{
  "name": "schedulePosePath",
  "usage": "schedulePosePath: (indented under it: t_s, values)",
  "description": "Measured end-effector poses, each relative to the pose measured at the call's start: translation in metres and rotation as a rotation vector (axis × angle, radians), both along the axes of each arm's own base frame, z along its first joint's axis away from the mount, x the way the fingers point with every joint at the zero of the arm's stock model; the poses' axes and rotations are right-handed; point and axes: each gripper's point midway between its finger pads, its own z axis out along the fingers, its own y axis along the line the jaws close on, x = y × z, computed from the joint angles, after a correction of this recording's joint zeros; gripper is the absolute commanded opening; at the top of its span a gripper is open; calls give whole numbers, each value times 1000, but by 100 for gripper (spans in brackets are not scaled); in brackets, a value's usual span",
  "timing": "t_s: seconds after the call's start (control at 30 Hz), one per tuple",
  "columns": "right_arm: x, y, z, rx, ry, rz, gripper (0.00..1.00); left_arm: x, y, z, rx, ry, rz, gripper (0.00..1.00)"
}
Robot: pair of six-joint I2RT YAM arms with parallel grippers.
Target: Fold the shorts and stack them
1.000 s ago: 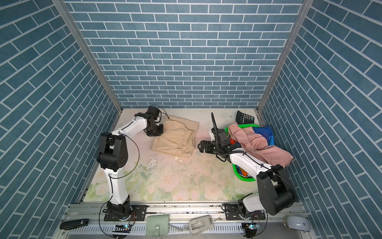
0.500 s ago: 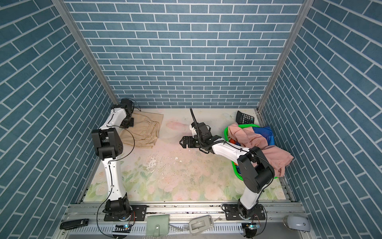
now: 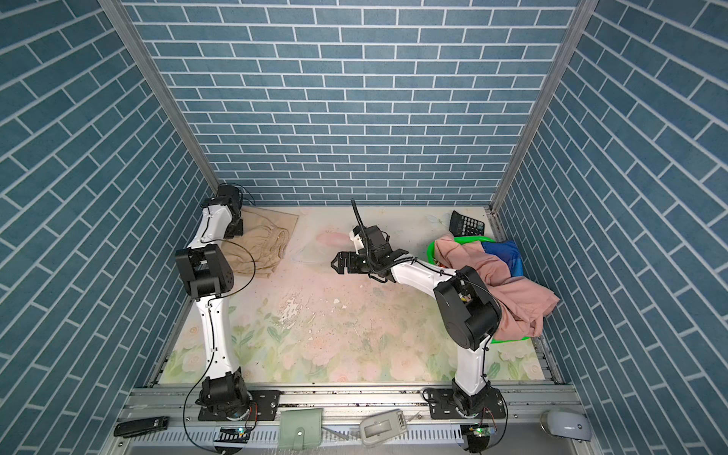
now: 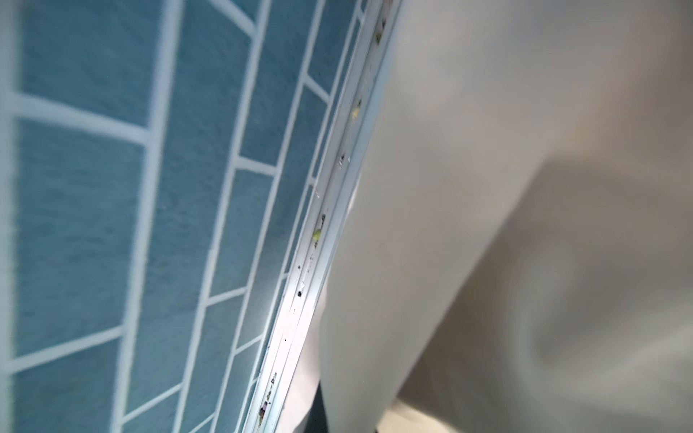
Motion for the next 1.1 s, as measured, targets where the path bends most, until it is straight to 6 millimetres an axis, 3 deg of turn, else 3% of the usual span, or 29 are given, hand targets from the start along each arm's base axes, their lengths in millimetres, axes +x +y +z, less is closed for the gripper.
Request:
schedulePosePath:
  t_s: [0.33, 0.5, 0.6, 0.63, 0.7, 0.8, 0.87, 0.97, 1.1]
  values:
    - [-3, 1, -4, 8, 24, 0, 99, -19, 25, -22, -64, 19, 73, 0]
    - [-8, 0, -10, 11, 51, -3, 99, -20, 28, -21, -109, -7, 87, 3]
    - [-12, -2, -6, 17, 52, -2, 99, -17, 23, -12, -133, -36, 85, 55]
    - [-13, -3, -2, 17, 49, -3, 99, -15, 21, -7, -142, -51, 85, 67]
    - [-17, -8, 10, 19, 37, -8, 99, -13, 15, 5, -160, -83, 82, 73]
    - [-21, -17, 37, 23, -5, -22, 99, -16, -1, 31, -180, -128, 65, 93]
    - [-25, -25, 58, 23, -42, -27, 99, -18, -18, 51, -185, -158, 47, 99]
    - [-32, -41, 83, 1, -92, -47, 99, -22, -56, 81, -199, -210, -4, 100]
    - [-42, -77, 109, -52, -153, -108, 99, -41, -135, 125, -232, -296, -142, 100]
